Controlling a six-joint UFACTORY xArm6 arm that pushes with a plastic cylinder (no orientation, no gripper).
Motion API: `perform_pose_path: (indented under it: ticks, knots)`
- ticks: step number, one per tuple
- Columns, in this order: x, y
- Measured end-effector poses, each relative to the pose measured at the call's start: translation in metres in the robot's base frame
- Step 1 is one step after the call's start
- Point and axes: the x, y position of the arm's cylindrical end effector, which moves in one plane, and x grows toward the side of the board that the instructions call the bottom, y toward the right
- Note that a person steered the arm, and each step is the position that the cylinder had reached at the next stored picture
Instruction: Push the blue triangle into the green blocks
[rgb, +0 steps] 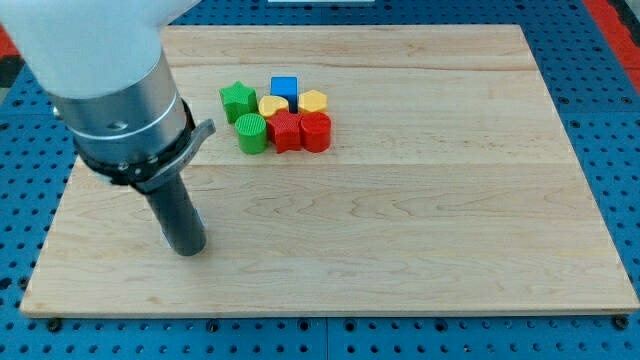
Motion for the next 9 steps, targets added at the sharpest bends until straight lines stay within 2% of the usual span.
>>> perform_pose_path:
  ticks: [1,2,5,6,7,8,9]
  knots:
    - [-0.007,-0.001]
    - [0.002,-0.042]
    - [-0.072,-0.021]
    - [-0.07,-0.082]
    - [-0.076,-0.092]
    - [-0.078,-0.038]
    - [-0.084,-0.011]
